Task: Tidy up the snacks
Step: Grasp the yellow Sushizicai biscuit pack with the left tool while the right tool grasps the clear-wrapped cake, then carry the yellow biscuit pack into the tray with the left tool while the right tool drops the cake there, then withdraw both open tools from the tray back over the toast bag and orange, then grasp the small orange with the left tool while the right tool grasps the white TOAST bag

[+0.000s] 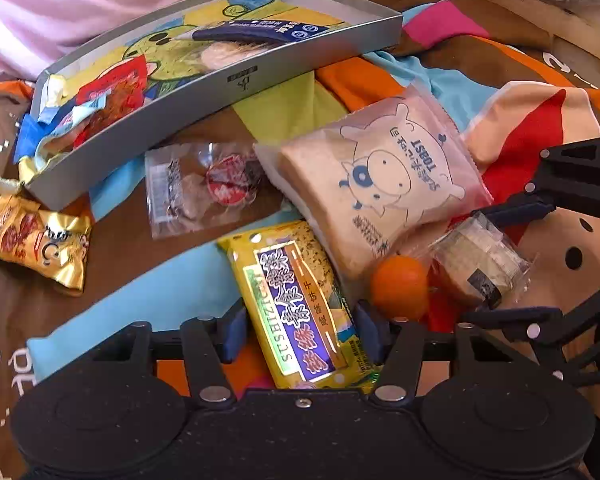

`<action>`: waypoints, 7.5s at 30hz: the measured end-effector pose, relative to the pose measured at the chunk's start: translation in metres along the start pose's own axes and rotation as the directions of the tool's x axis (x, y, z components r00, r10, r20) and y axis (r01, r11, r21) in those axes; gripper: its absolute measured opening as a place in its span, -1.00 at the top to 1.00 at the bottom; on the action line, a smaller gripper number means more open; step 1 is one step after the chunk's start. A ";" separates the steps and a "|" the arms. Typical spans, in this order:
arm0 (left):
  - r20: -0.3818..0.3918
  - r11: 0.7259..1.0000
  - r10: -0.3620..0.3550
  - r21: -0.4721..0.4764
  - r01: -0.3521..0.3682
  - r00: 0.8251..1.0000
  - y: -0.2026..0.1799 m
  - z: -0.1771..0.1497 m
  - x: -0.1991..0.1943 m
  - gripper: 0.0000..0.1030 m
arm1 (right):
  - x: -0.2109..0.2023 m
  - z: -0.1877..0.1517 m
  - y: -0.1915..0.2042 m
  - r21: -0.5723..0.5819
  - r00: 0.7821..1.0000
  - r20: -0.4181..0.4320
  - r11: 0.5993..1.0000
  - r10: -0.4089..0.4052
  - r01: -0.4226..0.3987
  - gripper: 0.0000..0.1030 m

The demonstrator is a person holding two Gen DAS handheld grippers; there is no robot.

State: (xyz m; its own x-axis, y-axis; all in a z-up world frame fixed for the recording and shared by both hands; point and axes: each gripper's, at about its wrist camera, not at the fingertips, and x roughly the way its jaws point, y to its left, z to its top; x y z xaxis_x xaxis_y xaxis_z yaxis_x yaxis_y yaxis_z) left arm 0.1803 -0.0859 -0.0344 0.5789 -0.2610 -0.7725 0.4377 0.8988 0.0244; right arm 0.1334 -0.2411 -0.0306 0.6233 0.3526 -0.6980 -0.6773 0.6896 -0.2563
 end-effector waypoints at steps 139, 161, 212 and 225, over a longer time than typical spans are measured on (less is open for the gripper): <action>0.252 0.829 0.349 -0.533 -0.172 0.903 0.117 0.029 -0.134 -0.96 | -0.074 0.086 -0.019 0.207 0.866 0.402 0.951 -0.297 0.230 -1.00; 0.050 0.909 0.172 -0.393 -0.139 0.984 0.082 -0.027 -0.100 -0.96 | -0.052 0.010 0.055 -0.039 0.996 0.068 0.997 -0.063 0.066 -1.00; -0.026 0.980 -0.103 0.172 0.105 0.994 -0.034 -0.007 -0.018 -0.83 | 0.032 0.036 -0.019 -0.570 0.993 0.053 0.813 -0.106 0.118 -1.00; -0.042 0.973 -0.129 0.186 0.135 0.991 -0.033 -0.003 -0.014 -0.48 | 0.069 0.070 -0.024 -0.672 0.990 -0.143 0.734 0.002 -0.099 -0.96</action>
State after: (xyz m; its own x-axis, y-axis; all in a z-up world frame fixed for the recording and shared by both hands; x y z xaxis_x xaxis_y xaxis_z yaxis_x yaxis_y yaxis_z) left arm 0.1561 -0.1111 -0.0262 0.4879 -0.3595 -0.7955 0.6317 0.7743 0.0375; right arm 0.2195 -0.1889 -0.0259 0.5594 0.2599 -0.7871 -0.8214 0.0466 -0.5684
